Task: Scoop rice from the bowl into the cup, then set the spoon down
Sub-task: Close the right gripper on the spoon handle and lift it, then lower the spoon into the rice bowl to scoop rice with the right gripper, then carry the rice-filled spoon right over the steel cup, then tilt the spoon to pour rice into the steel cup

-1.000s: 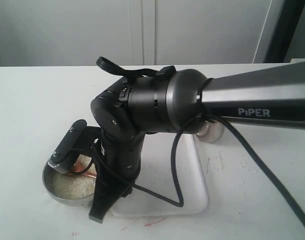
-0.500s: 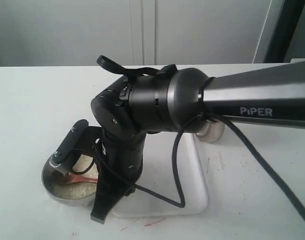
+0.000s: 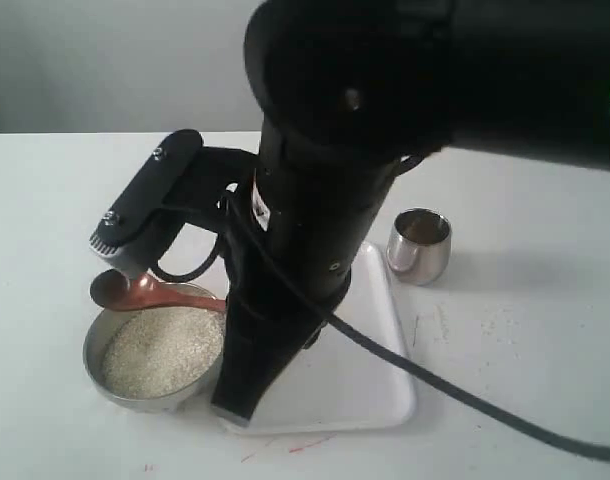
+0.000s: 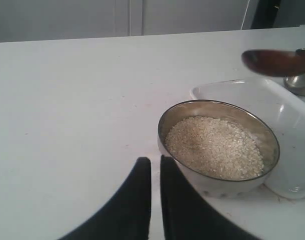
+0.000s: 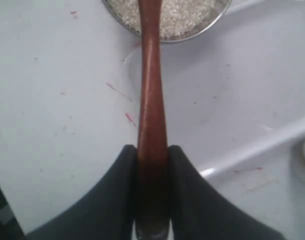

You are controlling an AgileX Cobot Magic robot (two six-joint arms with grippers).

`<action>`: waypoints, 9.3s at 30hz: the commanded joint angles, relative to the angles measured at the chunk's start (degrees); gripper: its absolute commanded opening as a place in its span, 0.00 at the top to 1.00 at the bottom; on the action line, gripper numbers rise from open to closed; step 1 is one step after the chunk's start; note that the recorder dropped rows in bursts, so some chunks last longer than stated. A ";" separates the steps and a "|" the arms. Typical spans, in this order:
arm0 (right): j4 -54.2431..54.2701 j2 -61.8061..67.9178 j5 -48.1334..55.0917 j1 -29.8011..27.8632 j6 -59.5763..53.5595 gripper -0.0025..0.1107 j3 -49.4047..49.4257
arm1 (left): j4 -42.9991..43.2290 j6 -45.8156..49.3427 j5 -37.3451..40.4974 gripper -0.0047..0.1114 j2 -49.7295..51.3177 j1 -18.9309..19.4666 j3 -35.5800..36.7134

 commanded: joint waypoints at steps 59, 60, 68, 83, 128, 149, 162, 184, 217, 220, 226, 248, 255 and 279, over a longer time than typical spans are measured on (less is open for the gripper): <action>-50.06 25.68 4.62 11.58 18.60 0.98 0.67 | -0.59 -0.10 -0.20 0.84 0.04 -0.06 -0.36; -49.82 25.68 4.62 11.58 18.60 0.98 0.67 | -0.59 -0.10 -0.20 0.84 0.04 -0.06 -0.36; -46.51 25.68 4.62 11.68 16.19 0.98 0.67 | -0.59 -0.10 -0.20 0.84 0.04 -0.06 -0.36; -39.25 25.47 4.62 11.68 13.59 0.98 -3.89 | -0.59 -0.10 -0.20 0.84 0.04 -0.06 -0.36; -1.43 6.95 4.62 -0.48 0.30 0.98 -2.31 | -0.59 -0.10 -0.20 0.84 0.04 -0.06 -0.36; -4.93 -8.26 4.62 -13.53 5.04 0.98 4.00 | -0.59 -0.10 -0.20 0.84 0.04 -0.06 -0.36; -4.70 -8.47 4.62 -27.70 4.44 0.98 12.70 | -0.59 -0.10 -0.20 0.84 0.04 -0.06 -0.36; -13.45 1.76 -10.72 -36.94 6.10 0.98 14.14 | -0.59 -0.10 -0.20 0.84 0.04 -0.06 -0.36; -21.33 3.16 -8.75 -36.83 1.56 0.98 14.14 | -0.59 -0.10 -0.20 0.84 0.04 -0.06 -0.36; -22.84 3.79 -8.99 -36.83 1.33 0.98 14.14 | -0.59 -0.10 -0.20 0.84 0.04 -0.06 -0.36; -29.15 3.89 -9.99 -33.16 0.59 0.98 14.14 | -0.59 -0.10 -0.20 0.84 0.04 -0.06 -0.36; -39.04 3.89 -4.88 -31.52 0.89 0.98 14.14 | -0.59 -0.10 -0.20 0.84 0.04 -0.06 -0.36; -42.61 3.89 -4.62 -31.52 0.56 0.98 14.14 | -0.59 -0.10 -0.20 0.84 0.04 -0.06 -0.36; -51.62 3.89 1.40 -27.69 -2.46 0.98 14.14 | -0.59 -0.10 -0.20 0.84 0.04 -0.06 -0.36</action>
